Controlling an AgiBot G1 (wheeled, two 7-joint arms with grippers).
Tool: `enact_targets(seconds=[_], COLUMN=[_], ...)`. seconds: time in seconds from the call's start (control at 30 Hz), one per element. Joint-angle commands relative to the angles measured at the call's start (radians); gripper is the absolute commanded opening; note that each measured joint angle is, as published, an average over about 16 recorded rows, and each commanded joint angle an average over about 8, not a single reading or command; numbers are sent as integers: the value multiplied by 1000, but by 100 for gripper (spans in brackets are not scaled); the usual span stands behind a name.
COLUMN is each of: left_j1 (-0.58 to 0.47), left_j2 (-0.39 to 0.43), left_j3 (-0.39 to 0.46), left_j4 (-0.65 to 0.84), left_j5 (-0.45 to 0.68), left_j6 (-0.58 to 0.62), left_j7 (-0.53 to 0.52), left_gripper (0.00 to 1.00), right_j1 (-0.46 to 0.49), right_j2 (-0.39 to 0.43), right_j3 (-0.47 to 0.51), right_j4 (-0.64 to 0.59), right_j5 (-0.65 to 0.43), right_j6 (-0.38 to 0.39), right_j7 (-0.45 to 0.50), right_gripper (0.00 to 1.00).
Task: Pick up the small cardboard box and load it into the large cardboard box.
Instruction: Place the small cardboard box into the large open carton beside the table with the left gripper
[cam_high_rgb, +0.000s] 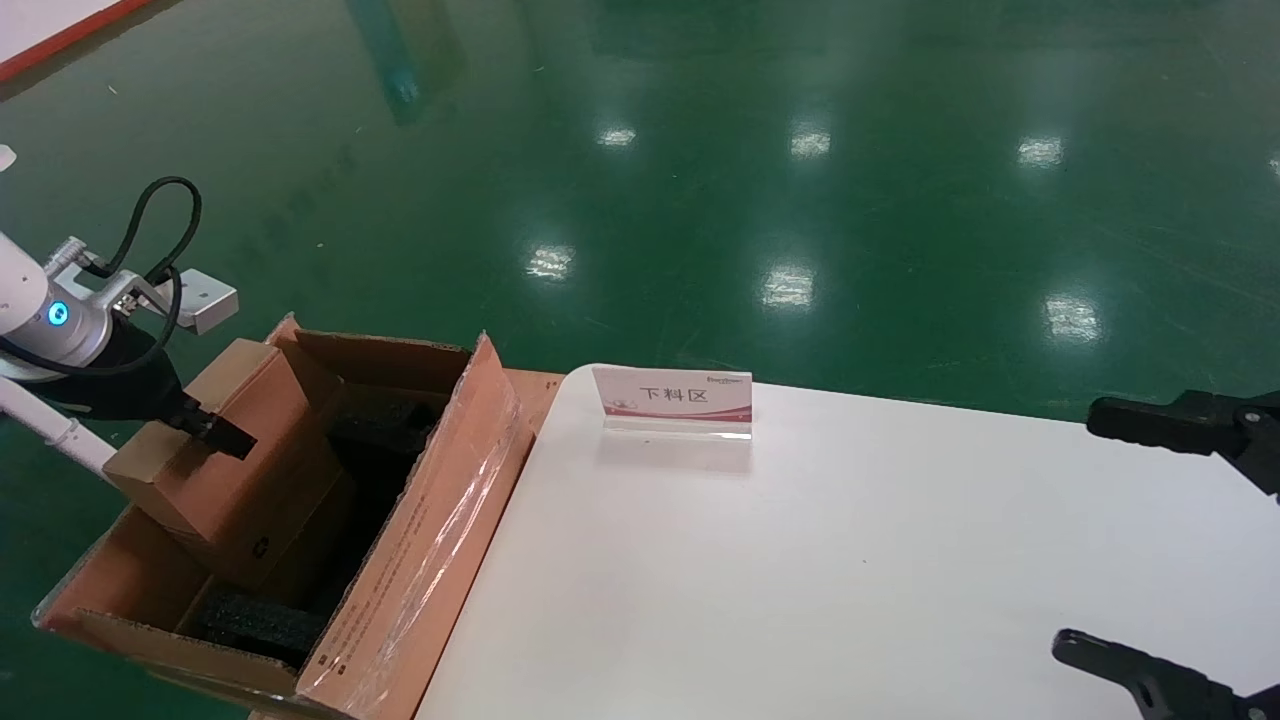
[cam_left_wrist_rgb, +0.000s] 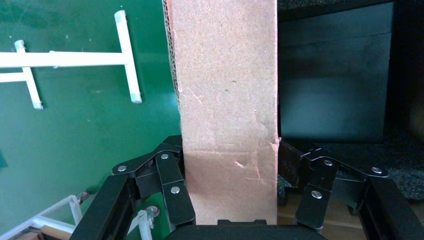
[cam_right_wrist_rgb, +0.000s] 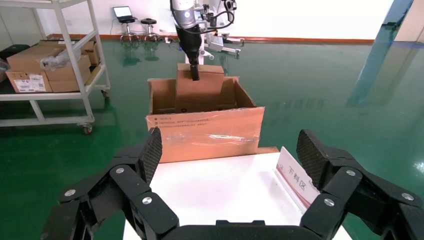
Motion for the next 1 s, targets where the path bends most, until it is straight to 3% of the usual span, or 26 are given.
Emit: enact_targets(seconds=[0.03,0.17,0.23,0.43,0.5,1.0], left_j1=[10,25,33,50,53,52], left_j2=[3,13,18,31,33,31], left_j3=[0,3,4,7,7,9], left_j4=[6,21,29,51,55,53], left_j5=[-4,-9,-11,-15,-15,-14], left_j6=[-4,2,7,10,9,13], left_j7=[1,0,-1,-2,-2,-1], left_gripper=[0,0,7,82,99,100], right_j1=[0,0,0,0,0,0], right_j2=[0,0,0,0,0,0], right_j3=[0,0,0,-1,-1,-1], right_j4=[0,0,0,0,0,0], right_j5=[0,0,0,0,0,1], right_j6=[0,0,0,0,0,1], right_j7=[0,0,0,0,0,0], right_gripper=[100,100,100,100,100,100])
